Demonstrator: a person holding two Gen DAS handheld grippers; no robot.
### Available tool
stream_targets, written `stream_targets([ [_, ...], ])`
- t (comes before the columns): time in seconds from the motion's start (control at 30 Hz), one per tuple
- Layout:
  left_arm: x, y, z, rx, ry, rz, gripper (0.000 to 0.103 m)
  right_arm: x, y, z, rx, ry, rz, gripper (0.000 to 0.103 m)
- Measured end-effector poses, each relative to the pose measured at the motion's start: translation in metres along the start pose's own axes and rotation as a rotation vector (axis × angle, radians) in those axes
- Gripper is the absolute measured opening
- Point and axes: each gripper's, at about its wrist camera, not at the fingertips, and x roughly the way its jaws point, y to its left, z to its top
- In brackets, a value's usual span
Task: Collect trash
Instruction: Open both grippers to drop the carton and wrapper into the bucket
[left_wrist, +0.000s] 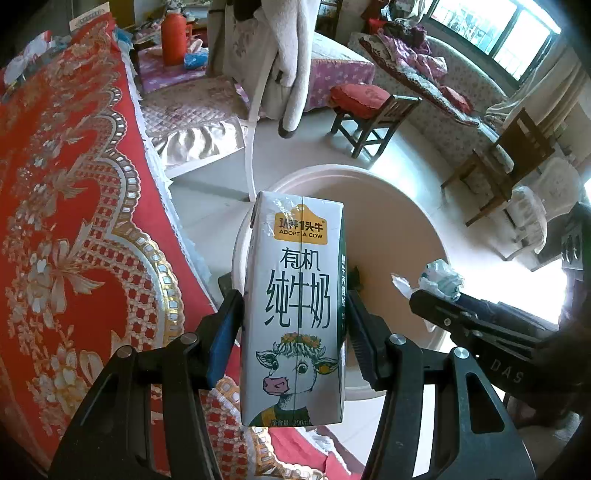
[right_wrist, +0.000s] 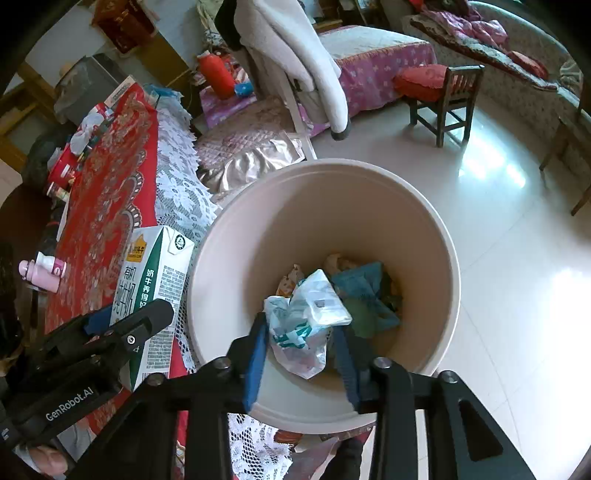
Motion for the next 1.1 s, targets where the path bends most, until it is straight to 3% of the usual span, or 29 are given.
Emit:
stream_targets([
  [0.23, -0.001, 0.003, 0.000, -0.002, -0.025, -0.058, 0.055, 0.002, -0.002, 0.001, 0.011, 0.003, -0.009, 0.048],
  [0.37, -0.001, 0.006, 0.001, -0.014, -0.027, -0.096, 0.064, 0.000, -0.005, 0.000, 0.027, 0.002, -0.006, 0.063],
  [0.47, -0.004, 0.006, 0.001, -0.008, -0.034, -0.099, 0.065, -0.002, -0.004, -0.002, 0.032, -0.005, -0.006, 0.063],
  [1.0, -0.047, 0.012, -0.012, 0.063, -0.153, 0.069, 0.065, -0.035, 0.024, -0.018, -0.043, -0.115, -0.075, 0.063],
  [1.1, -0.058, 0.014, -0.013, 0.072, -0.171, 0.060, 0.065, -0.047, 0.035, -0.024, -0.064, -0.157, -0.100, 0.063],
])
